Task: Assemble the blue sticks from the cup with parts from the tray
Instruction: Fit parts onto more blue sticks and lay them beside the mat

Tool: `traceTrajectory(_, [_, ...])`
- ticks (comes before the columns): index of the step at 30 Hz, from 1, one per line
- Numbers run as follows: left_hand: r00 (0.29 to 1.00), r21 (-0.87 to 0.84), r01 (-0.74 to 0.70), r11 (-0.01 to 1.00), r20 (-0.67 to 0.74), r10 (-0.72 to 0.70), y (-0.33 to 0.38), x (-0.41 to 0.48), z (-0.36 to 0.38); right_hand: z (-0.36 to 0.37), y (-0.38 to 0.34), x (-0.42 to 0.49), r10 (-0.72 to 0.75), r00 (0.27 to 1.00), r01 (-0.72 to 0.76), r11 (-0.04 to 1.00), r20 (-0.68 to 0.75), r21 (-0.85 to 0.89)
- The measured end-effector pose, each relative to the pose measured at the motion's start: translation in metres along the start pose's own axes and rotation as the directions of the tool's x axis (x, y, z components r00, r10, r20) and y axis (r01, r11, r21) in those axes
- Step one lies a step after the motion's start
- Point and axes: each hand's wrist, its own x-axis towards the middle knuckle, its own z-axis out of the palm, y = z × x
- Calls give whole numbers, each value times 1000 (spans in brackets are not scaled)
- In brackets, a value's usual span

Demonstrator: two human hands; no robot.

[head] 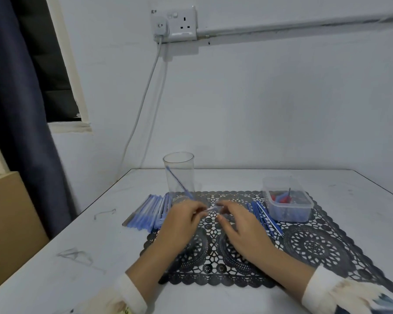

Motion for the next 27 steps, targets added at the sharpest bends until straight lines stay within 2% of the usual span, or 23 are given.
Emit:
traceTrajectory(3, [1000,-18,11,1000,27,-11,0,-2,0,0,3,1,-52,999,52,991,1,-124])
traceTrajectory(10, [991,19,-104,994,80,102,-1,-4,6,-1,14,8,-219,976,203,895,5,-396])
traceTrajectory(14, [992,63,-114,992,59,110,-2,-4,6,-6,17,10,-255,967,236,858,21,-456])
traceTrajectory(22, [986,160,-112,981,-108,131,-2,-5,2,-6,19,12,-295,955,262,840,4,-475])
traceTrajectory(27, [987,134,-113,984,-101,127,2,-7,3,-11,21,15,-376,926,319,805,-13,-500])
